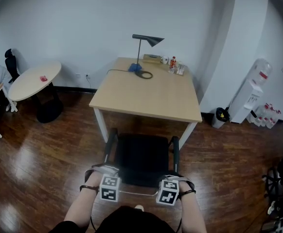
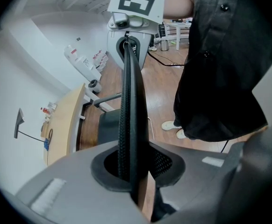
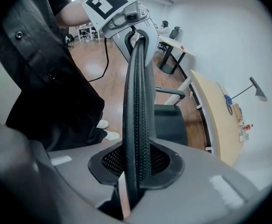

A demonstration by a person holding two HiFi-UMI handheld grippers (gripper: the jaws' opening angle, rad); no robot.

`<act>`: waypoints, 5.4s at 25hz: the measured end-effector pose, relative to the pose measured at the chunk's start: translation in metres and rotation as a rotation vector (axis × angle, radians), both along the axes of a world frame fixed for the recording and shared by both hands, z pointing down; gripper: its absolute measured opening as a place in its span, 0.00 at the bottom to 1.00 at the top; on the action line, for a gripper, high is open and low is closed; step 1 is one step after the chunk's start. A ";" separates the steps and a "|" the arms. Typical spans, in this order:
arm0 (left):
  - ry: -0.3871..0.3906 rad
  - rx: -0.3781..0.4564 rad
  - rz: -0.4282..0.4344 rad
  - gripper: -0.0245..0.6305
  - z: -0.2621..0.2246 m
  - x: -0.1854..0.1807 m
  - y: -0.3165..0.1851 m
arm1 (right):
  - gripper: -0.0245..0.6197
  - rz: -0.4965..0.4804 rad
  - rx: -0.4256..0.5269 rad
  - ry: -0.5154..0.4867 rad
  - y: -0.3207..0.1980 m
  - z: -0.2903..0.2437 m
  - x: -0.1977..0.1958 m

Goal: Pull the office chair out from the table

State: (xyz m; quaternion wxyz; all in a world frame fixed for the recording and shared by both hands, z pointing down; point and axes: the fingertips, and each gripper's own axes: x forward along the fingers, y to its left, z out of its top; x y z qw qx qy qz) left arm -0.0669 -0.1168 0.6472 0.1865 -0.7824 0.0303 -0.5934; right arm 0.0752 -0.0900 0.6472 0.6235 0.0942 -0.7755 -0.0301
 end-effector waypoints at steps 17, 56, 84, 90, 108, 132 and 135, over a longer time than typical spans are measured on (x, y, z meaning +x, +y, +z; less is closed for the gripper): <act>0.003 -0.012 0.018 0.14 -0.001 -0.007 0.043 | 0.19 0.041 -0.027 -0.001 0.045 -0.001 -0.008; 0.254 0.153 -0.085 0.26 -0.074 -0.020 0.082 | 0.26 0.201 0.327 -0.132 0.079 -0.066 0.000; 1.031 0.479 -0.719 0.06 -0.178 0.034 0.246 | 0.07 0.467 0.592 -0.718 0.233 -0.140 0.099; 1.040 0.532 -0.716 0.05 -0.178 0.021 0.270 | 0.06 0.617 0.638 -0.823 0.244 -0.145 0.129; 1.401 0.426 -0.807 0.05 -0.195 -0.043 0.282 | 0.06 0.811 0.674 -1.153 0.264 -0.166 0.090; 1.388 0.380 -0.815 0.05 -0.182 -0.076 0.272 | 0.05 0.796 0.633 -1.146 0.255 -0.161 0.053; 1.388 0.377 -0.813 0.05 -0.181 -0.076 0.272 | 0.05 0.794 0.635 -1.147 0.255 -0.163 0.054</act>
